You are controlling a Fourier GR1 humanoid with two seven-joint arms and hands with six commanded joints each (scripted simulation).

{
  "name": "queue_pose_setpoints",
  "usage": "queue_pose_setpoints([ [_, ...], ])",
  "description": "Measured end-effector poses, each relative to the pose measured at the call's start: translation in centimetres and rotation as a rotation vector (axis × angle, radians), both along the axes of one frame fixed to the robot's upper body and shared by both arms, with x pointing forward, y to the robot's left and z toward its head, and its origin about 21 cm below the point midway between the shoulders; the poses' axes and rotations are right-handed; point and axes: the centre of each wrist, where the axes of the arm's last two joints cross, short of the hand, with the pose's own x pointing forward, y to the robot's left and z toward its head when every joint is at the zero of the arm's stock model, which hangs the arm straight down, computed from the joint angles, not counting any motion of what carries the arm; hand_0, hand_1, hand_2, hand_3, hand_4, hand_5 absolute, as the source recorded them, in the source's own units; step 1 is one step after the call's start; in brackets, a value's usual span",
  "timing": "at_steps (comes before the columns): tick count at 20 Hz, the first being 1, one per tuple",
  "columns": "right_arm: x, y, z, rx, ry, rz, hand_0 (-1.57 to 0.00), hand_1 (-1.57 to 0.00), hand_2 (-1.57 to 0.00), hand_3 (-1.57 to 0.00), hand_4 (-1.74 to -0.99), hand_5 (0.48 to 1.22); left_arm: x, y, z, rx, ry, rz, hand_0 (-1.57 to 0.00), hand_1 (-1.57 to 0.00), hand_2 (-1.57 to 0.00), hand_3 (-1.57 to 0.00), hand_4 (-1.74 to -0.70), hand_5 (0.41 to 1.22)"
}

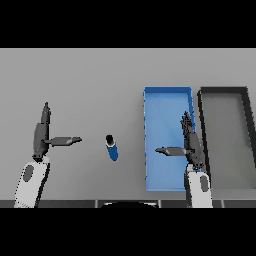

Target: Pick up the blue pipe and place it into the blue bin.

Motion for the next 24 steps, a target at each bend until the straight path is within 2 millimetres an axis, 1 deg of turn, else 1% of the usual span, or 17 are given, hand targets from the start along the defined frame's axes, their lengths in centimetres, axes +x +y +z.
queue_pose_setpoints([
  [6,0.1,-0.4,0.0,0.003,0.002,0.000,0.00,0.00,0.00,0.00,-1.254,0.598,0.2,-0.5,0.0,0.002,-0.015,0.002,0.00,0.00,0.00,0.00,-1.19,0.605],
  [7,-1.0,-1.4,-0.2,-0.118,-0.025,0.047,0.00,0.00,0.00,0.00,-1.255,0.597,-0.5,0.9,0.0,0.039,-0.006,-0.128,0.00,0.00,0.00,0.00,-1.19,0.606],
  [9,-2.4,-2.3,0.4,-0.236,-0.074,0.105,0.00,0.00,0.00,0.00,-1.249,0.598,-1.0,3.0,0.2,0.071,0.020,-0.257,0.00,0.00,0.00,0.00,-1.19,0.604],
  [10,-2.8,-2.6,0.5,-0.275,-0.055,0.113,0.00,0.00,0.00,0.00,-1.244,0.596,-1.1,3.2,0.3,0.073,0.028,-0.295,0.00,0.00,0.00,0.00,-1.19,0.603],
  [11,-2.9,-2.4,0.5,-0.290,-0.043,0.118,0.00,0.00,0.00,0.00,-1.241,0.594,-1.1,3.5,0.3,0.080,0.042,-0.315,0.00,0.00,0.00,0.00,-1.18,0.603],
  [12,-2.8,-2.3,0.7,-0.295,-0.039,0.120,0.00,0.00,0.00,0.00,-1.236,0.594,-1.4,3.5,0.0,0.087,0.048,-0.333,0.00,0.00,0.00,0.00,-1.17,0.603],
  [13,-2.7,-2.0,0.8,-0.299,-0.031,0.123,0.00,0.00,0.00,0.00,-1.228,0.595,-1.2,3.5,0.1,0.098,0.049,-0.348,0.00,0.00,0.00,0.00,-1.17,0.605],
  [15,-2.8,-1.9,0.8,-0.291,-0.037,0.134,0.00,0.00,0.00,0.00,-1.227,0.594,-1.5,3.6,0.4,0.123,0.039,-0.421,0.00,0.00,0.00,0.00,-1.16,0.598],
  [16,-2.8,-2.1,0.6,-0.290,-0.037,0.134,0.00,0.00,0.00,0.00,-1.226,0.596,-2.0,3.3,0.5,0.116,0.048,-0.473,0.00,0.00,0.00,0.00,-1.17,0.592],
  [17,-2.7,-2.5,1.0,-0.298,-0.051,0.132,0.00,0.00,0.00,0.00,-1.228,0.601,-2.4,3.0,0.3,0.119,0.074,-0.514,0.00,0.00,0.00,0.00,-1.18,0.584],
  [18,-2.7,-2.3,1.0,-0.296,-0.056,0.144,0.00,0.00,0.00,0.00,-1.232,0.604,-2.8,2.2,0.2,0.112,0.095,-0.564,0.00,0.00,0.00,0.00,-1.19,0.573],
  [19,-2.9,-2.0,0.6,-0.290,-0.051,0.155,0.00,0.00,0.00,0.00,-1.234,0.609,-3.0,2.1,0.4,0.114,0.104,-0.599,0.00,0.00,0.00,0.00,-1.18,0.557],
  [20,-2.7,-2.2,0.7,-0.290,-0.054,0.157,0.00,0.00,0.00,0.00,-1.242,0.618,-3.4,1.6,0.6,0.121,0.118,-0.639,0.00,0.00,0.00,0.00,-1.18,0.544],
  [21,-2.6,-2.1,0.9,-0.286,-0.063,0.165,0.00,0.00,0.00,0.00,-1.254,0.626,-3.5,0.9,0.5,0.132,0.139,-0.663,0.00,0.00,0.00,0.00,-1.19,0.532],
  [22,-2.8,-2.2,1.0,-0.279,-0.077,0.171,0.00,0.00,0.00,0.00,-1.266,0.633,-3.5,0.0,0.6,0.127,0.149,-0.687,0.00,0.00,0.00,0.00,-1.20,0.523],
  [24,-2.1,-2.2,1.3,-0.274,-0.062,0.164,0.00,0.00,0.00,0.00,-1.279,0.638,-3.7,-1.5,0.4,0.116,0.155,-0.743,0.00,0.00,0.00,0.00,-1.20,0.508],
])
